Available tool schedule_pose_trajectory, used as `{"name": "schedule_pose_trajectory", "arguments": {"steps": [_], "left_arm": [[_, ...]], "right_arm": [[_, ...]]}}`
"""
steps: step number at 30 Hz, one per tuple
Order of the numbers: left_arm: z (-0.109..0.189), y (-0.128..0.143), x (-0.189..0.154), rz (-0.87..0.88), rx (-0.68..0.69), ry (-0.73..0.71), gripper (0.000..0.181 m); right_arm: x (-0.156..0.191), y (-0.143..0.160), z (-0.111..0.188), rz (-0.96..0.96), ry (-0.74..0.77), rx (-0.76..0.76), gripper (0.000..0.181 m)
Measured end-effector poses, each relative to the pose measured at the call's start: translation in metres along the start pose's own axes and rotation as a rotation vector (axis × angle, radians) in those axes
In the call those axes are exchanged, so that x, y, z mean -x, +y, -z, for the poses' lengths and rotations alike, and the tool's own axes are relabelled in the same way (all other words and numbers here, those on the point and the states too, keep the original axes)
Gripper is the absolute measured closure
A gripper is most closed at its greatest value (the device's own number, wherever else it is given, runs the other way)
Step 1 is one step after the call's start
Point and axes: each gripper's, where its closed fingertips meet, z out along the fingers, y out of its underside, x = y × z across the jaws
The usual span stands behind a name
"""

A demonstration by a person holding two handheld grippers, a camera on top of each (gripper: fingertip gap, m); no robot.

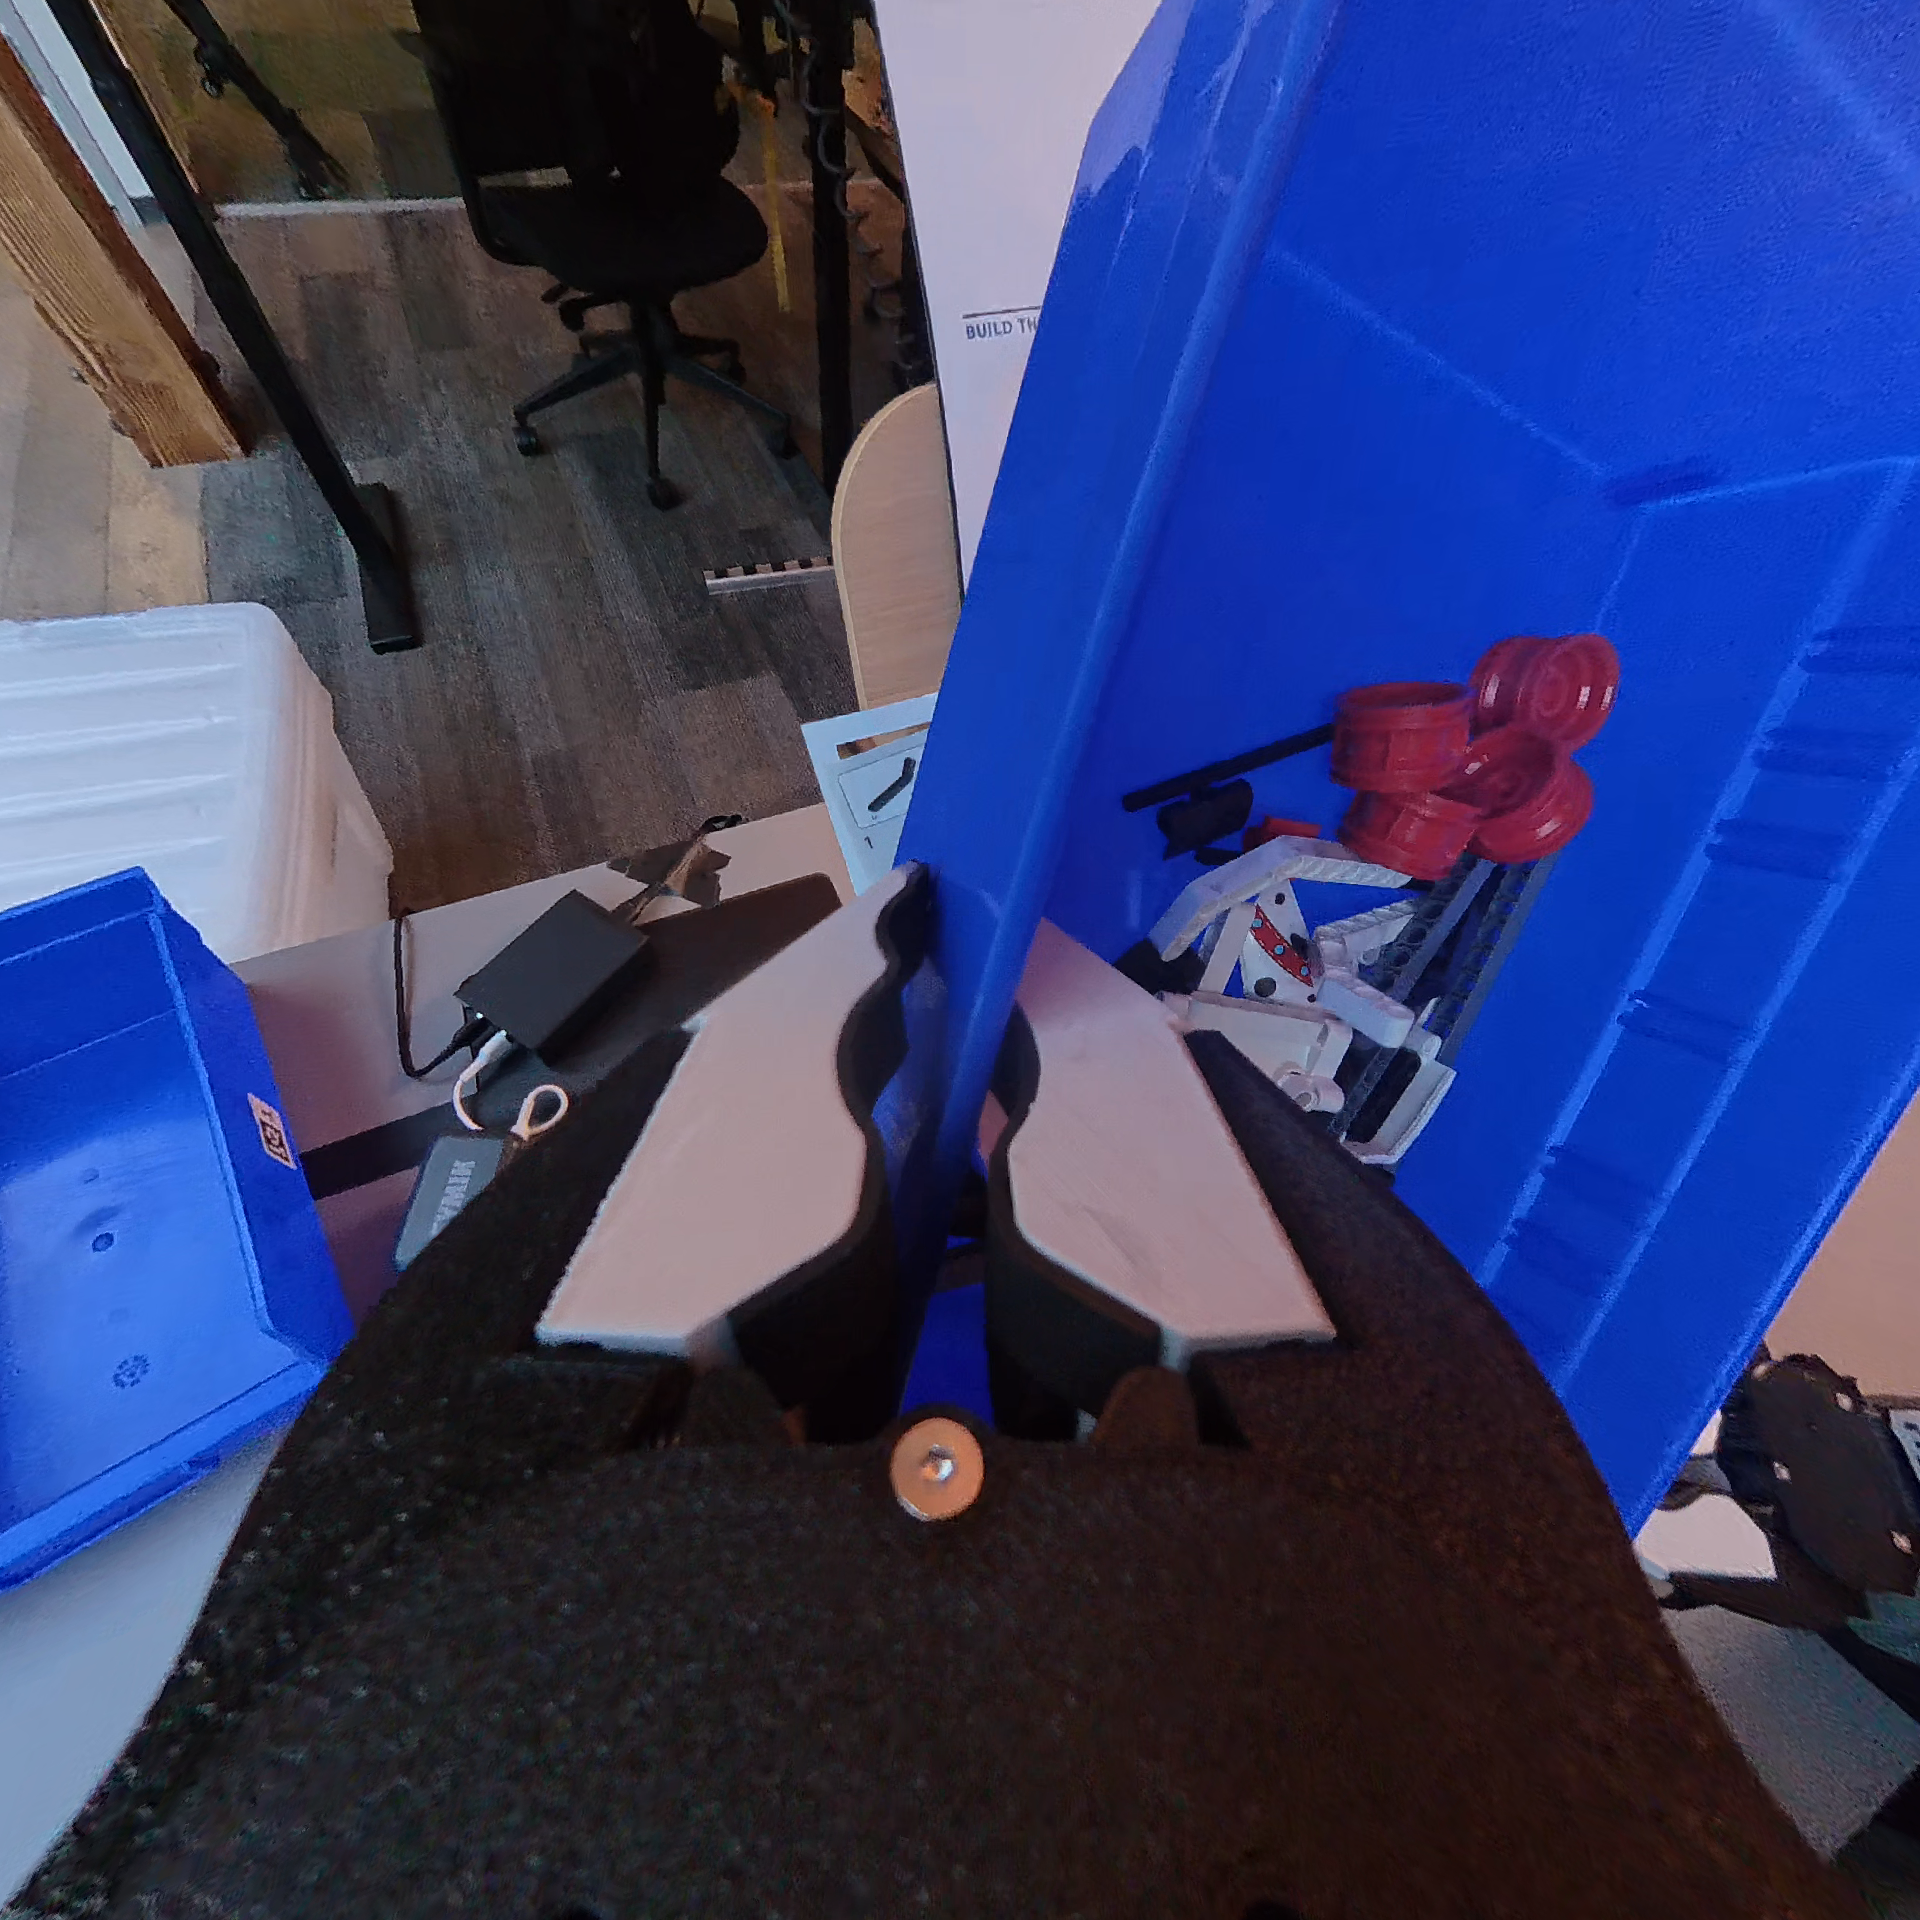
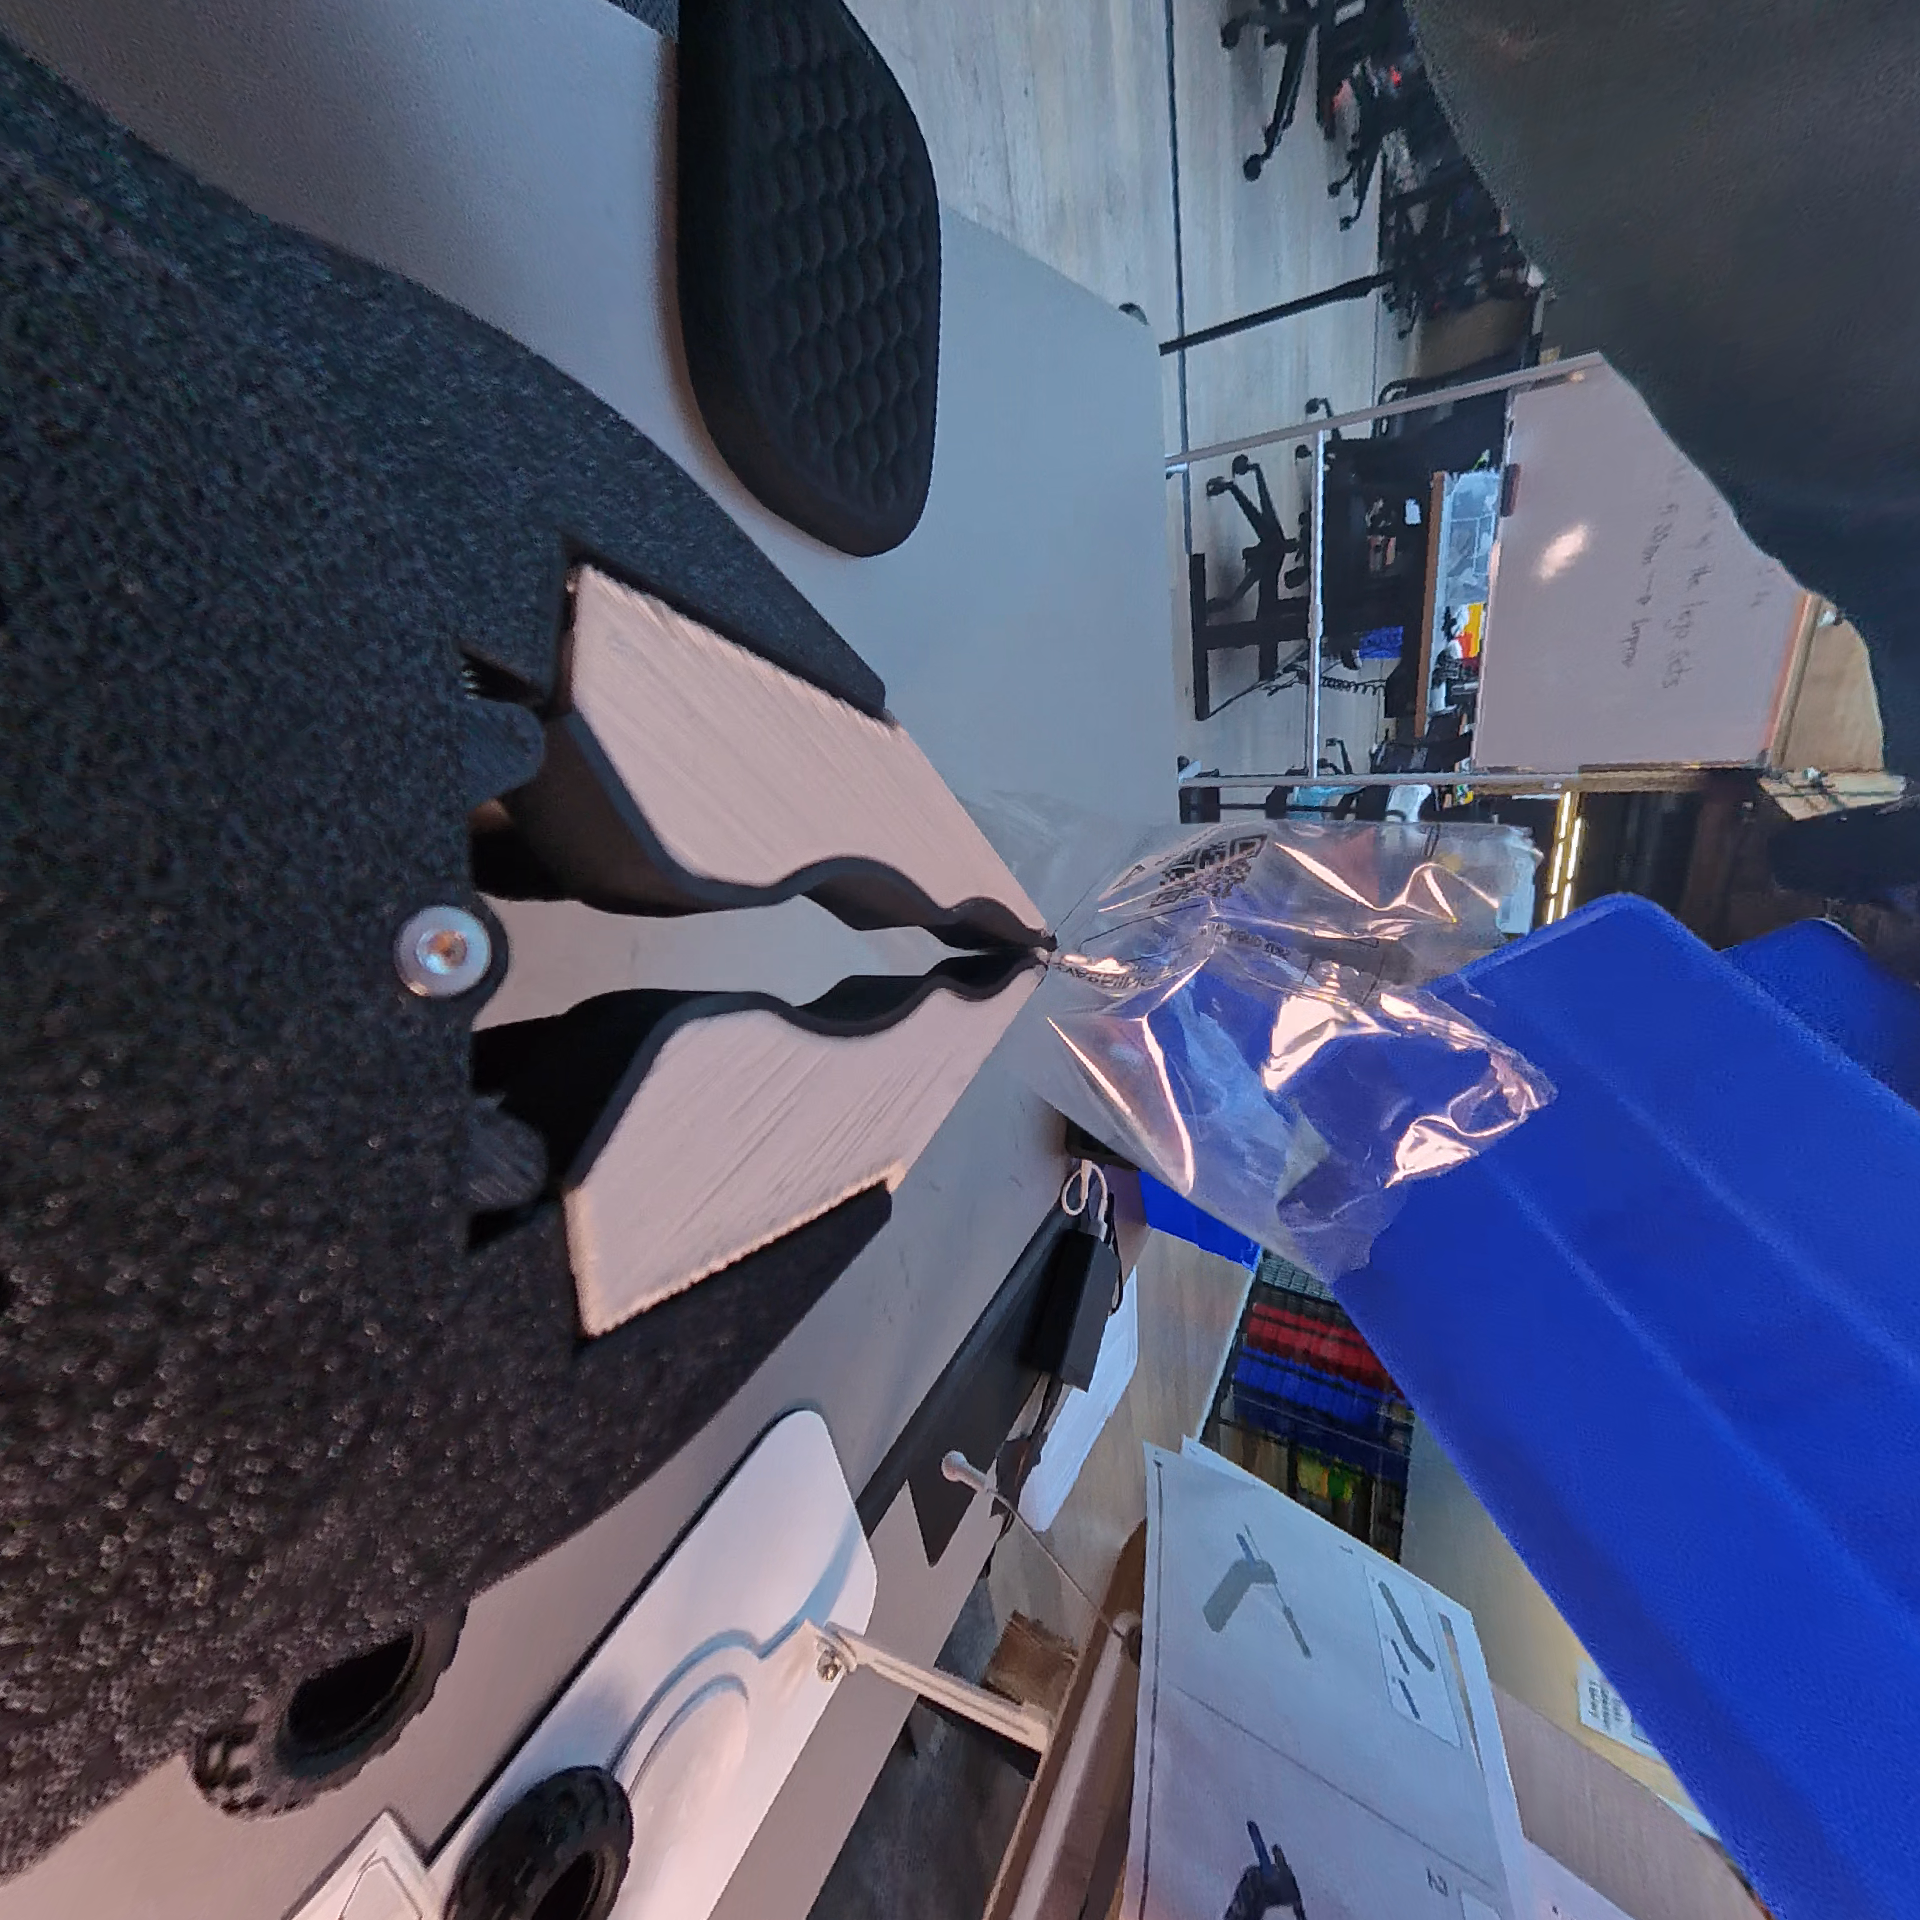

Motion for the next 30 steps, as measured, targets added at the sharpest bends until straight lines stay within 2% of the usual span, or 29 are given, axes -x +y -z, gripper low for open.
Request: {"name": "schedule_pose_trajectory", "arguments": {"steps": [4, 11, 24, 30], "left_arm": [[-0.003, -0.003, -0.009, -0.032, -0.031, -0.019, 0.178], [-0.014, 0.003, -0.021, -0.100, -0.040, -0.066, 0.178], [-0.053, 0.022, -0.042, -0.206, -0.006, -0.130, 0.178], [-0.062, 0.022, -0.058, -0.269, -0.012, -0.144, 0.178]], "right_arm": [[0.003, -0.008, 0.003, 0.093, 0.027, -0.063, 0.181], [-0.005, -0.005, 0.006, 0.087, 0.071, -0.079, 0.181], [-0.024, 0.017, 0.015, 0.012, 0.145, -0.012, 0.181], [-0.031, 0.026, 0.016, 0.042, 0.162, 0.021, 0.181]]}}
